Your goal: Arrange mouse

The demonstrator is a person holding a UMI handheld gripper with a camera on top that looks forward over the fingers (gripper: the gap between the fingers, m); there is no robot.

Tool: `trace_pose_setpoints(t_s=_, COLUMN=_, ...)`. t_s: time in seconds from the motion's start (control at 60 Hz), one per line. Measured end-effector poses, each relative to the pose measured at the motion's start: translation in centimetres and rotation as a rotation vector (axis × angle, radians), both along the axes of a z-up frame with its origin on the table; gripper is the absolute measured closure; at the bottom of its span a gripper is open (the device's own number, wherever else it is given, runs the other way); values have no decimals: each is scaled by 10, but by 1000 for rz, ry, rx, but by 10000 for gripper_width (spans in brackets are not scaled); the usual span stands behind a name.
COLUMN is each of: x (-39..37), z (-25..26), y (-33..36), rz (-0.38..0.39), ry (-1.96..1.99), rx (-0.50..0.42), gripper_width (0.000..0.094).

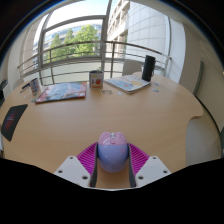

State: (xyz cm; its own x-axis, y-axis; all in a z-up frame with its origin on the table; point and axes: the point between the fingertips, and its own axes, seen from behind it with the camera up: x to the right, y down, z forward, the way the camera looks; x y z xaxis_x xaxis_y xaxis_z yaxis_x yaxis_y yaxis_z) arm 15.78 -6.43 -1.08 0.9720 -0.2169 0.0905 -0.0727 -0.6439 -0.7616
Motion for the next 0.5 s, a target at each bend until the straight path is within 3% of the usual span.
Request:
trace_pose_setpoints(t_s=0.117, x=-6, z=53, y=9, rz=-70, ry=-62, rx=69, gripper_width=494)
trace_pose_setpoints(t_s=0.217, x=-46, z=146, y=32, rz=-133, ry=-69, rx=221, gripper_width=496)
trace_pose_setpoints(t_s=0.3, x=-114, z=223, y=59, rz=-137, ry=-63, rx=346, gripper_width=496)
trace_pose_setpoints(t_s=0.4, x=-238, z=275, y=92, rz=-63, ry=-15, rx=438, gripper_width=498)
trace_pose_setpoints(t_s=0.5, x=-356, z=248, y=129, rz=51, ry=57, rx=414, gripper_width=498)
